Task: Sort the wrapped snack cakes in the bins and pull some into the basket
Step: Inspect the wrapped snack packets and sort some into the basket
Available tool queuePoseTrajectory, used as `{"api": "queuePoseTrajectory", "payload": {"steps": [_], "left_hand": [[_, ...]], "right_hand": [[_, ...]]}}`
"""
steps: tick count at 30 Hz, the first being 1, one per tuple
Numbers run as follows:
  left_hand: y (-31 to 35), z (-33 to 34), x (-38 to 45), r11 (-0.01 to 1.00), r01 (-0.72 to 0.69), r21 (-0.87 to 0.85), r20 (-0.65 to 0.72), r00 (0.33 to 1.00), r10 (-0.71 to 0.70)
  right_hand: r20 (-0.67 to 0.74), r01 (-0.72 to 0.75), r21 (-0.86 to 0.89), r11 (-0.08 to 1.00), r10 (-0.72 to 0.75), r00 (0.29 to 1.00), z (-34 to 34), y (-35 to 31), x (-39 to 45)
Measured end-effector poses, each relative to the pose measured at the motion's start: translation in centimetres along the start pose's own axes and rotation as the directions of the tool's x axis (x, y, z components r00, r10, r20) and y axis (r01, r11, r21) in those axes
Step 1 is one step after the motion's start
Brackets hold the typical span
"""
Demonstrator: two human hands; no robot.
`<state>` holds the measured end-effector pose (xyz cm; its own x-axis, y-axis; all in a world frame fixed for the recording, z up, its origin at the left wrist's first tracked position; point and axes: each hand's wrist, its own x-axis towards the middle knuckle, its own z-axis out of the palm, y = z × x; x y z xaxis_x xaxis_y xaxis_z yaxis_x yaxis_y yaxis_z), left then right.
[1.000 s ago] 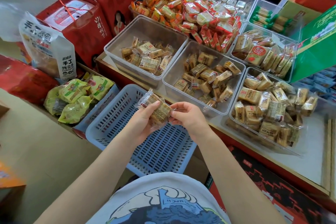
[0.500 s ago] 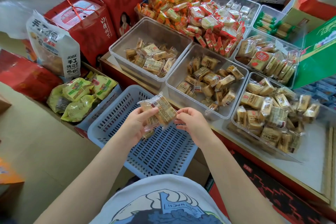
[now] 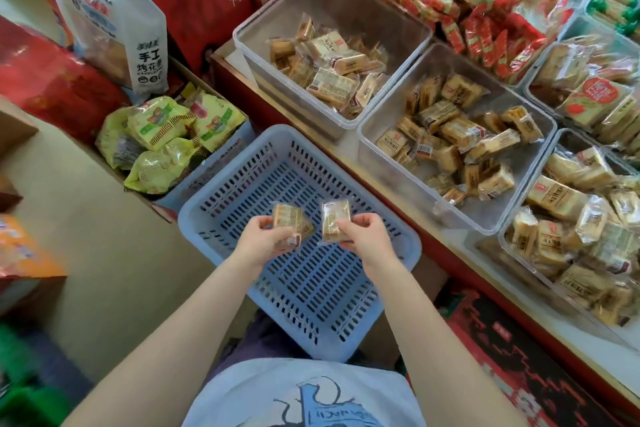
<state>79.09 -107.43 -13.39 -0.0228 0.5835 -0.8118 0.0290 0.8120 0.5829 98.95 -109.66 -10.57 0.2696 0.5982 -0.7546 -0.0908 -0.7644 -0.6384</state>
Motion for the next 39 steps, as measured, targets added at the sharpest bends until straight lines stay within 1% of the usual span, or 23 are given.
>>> {"api": "queuePoseTrajectory", "payload": {"steps": [3,4,6,8,10,13,16,17,19,21,23,25,27,28,30,31,32,33,34,35,36,37,39], "left_hand": [[-1.4,0.1,2.4,0.999,0.054,0.006,-0.056,0.997,-0.053],[-1.8,0.1,3.0,0.998,0.062,0.016,-0.074,0.995,-0.061],[-2.5,0.1,3.9,0.998,0.066,0.012,-0.099,0.993,-0.065],[-2.6,0.3,4.2,0.998,0.063,-0.023,-0.093,0.994,-0.065],[-2.4,0.3,4.1,0.998,0.047,-0.032,-0.061,0.997,-0.049],[-1.0,0.1,3.0,0.999,0.003,-0.047,0.001,1.000,-0.003],[2.6,0.2,0.8,0.983,-0.102,-0.150,0.100,0.988,0.118],[4.4,0.5,-0.1,0.972,-0.143,-0.185,0.125,0.978,0.167],[8.3,1.3,-1.2,0.940,-0.231,-0.252,0.137,0.953,0.271],[12.5,2.5,-1.5,0.906,-0.335,-0.259,0.127,0.918,0.376],[16.5,3.9,-1.3,0.875,-0.426,-0.228,0.119,0.880,0.460],[20.0,5.1,-0.6,0.852,-0.466,-0.237,0.141,0.851,0.505],[22.2,6.0,0.7,0.848,-0.506,-0.157,0.164,0.834,0.528],[22.8,6.2,1.2,0.849,-0.525,-0.065,0.157,0.834,0.528],[23.0,7.0,1.9,0.816,-0.568,0.107,0.145,0.821,0.553],[22.7,7.4,2.0,0.790,-0.590,0.168,0.127,0.808,0.576],[22.4,8.1,1.6,0.746,-0.620,0.242,0.101,0.781,0.616],[21.7,8.9,2.0,0.678,-0.658,0.328,0.084,0.735,0.672],[21.1,9.7,2.1,0.591,-0.692,0.414,0.090,0.677,0.730],[20.4,10.8,2.4,0.472,-0.734,0.488,0.138,0.599,0.789],[19.6,12.0,2.6,0.337,-0.756,0.561,0.224,0.531,0.818],[18.8,13.3,3.2,0.199,-0.760,0.619,0.330,0.481,0.812],[17.0,15.8,4.5,-0.053,-0.739,0.671,0.528,0.427,0.734]], "right_hand": [[-0.003,-0.155,-0.079,0.985,0.156,0.988,2.4,1.9,2.3],[-0.008,-0.180,-0.079,0.980,0.180,0.984,3.0,2.3,2.7],[-0.010,-0.177,-0.041,0.983,0.177,0.984,4.0,3.0,3.4],[-0.016,-0.135,0.003,0.991,0.135,0.991,4.6,3.3,3.9],[0.014,-0.106,0.029,0.994,0.106,0.994,4.6,3.0,4.0],[0.151,-0.070,0.095,0.993,0.055,0.987,4.0,1.4,3.0],[0.274,0.098,0.154,0.983,-0.138,0.952,3.1,-2.1,1.4],[0.286,0.153,0.161,0.975,-0.194,0.938,3.0,-3.7,0.8],[0.275,0.220,0.150,0.964,-0.254,0.927,2.9,-7.4,0.2],[0.252,0.264,0.142,0.954,-0.293,0.922,3.0,-11.1,0.5],[0.208,0.315,0.174,0.933,-0.347,0.914,3.0,-14.9,1.1],[0.154,0.387,0.207,0.898,-0.421,0.894,2.9,-18.2,2.3],[0.091,0.424,0.207,0.882,-0.449,0.889,2.7,-20.6,3.4],[0.066,0.421,0.185,0.888,-0.439,0.896,2.6,-21.1,3.9],[0.040,0.375,0.140,0.916,-0.384,0.923,1.8,-21.1,4.3],[0.031,0.355,0.115,0.928,-0.361,0.932,1.2,-20.7,4.5],[0.020,0.338,0.095,0.936,-0.341,0.940,0.4,-20.1,4.6],[-0.001,0.323,0.091,0.942,-0.324,0.946,-0.6,-19.5,4.7],[-0.041,0.303,0.096,0.948,-0.300,0.953,-1.8,-18.8,5.1],[-0.089,0.284,0.112,0.952,-0.275,0.957,-3.2,-18.2,5.4],[-0.143,0.260,0.136,0.956,-0.241,0.960,-4.5,-17.4,5.8],[-0.198,0.237,0.178,0.955,-0.201,0.959,-5.9,-16.7,6.3],[-0.294,0.187,0.249,0.950,-0.110,0.950,-8.6,-15.2,7.4]]}}
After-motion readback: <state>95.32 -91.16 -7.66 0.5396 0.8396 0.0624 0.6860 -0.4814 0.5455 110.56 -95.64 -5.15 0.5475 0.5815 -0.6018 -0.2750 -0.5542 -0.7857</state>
